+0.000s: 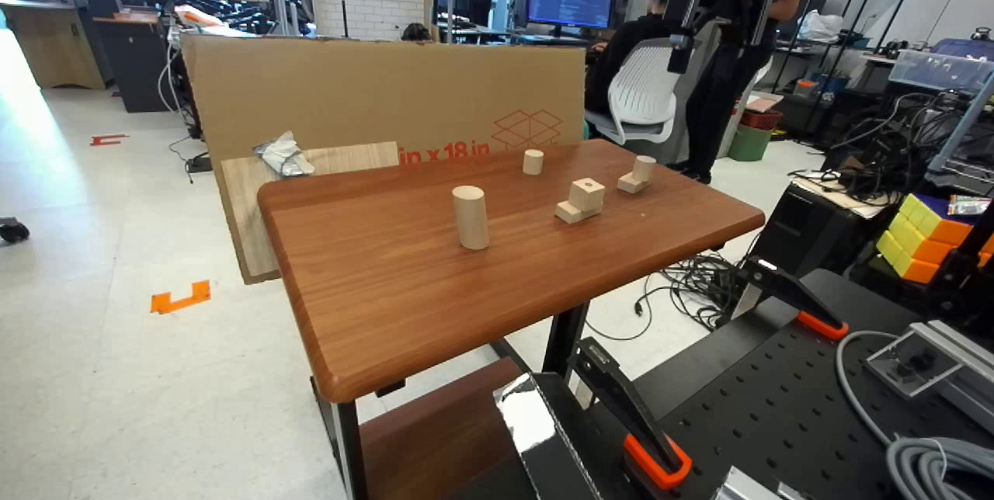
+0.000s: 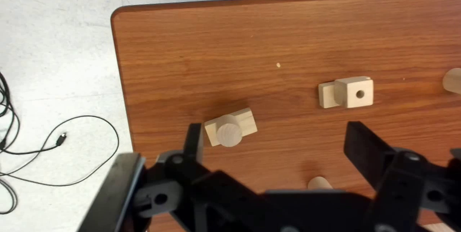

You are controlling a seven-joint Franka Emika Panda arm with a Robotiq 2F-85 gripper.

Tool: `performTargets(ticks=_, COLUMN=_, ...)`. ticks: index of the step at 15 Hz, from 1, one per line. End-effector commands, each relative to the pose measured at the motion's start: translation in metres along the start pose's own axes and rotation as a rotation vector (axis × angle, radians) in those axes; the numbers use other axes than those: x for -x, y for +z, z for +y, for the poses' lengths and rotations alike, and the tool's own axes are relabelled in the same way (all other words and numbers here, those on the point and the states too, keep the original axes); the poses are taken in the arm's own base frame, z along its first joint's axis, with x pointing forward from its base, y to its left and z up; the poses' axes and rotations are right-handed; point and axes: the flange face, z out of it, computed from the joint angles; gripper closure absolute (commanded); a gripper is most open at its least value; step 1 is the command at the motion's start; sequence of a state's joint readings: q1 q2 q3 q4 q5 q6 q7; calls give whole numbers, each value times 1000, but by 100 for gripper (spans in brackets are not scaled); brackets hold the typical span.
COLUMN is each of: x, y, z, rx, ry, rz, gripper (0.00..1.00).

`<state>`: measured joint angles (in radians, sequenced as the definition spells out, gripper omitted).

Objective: Stack the small cylinder on top of the cube square

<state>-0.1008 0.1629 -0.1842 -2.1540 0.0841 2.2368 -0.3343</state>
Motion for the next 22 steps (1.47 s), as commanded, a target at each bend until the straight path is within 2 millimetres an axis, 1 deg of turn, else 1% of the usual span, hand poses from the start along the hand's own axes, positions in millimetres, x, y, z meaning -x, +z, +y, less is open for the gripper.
performTargets(ticks=1, x=-16, y=14, z=17, rx=31, ry=-6, rz=-14, gripper=0)
performTargets(ticks=6, x=-30, y=48, z=25, rx=77, ry=-29, rz=-52, gripper=0)
performTargets(ticks=11, x=-51, y=81, z=22, rx=124, ry=-74, rz=-52, gripper=0)
performTargets(ticks=16, x=-66, y=103, z=16, rx=121, ry=-97, rz=-61, gripper=0)
performTargets(ticks=22, x=-78, y=119, z=8, rx=127, ry=-121, rz=-76, gripper=0)
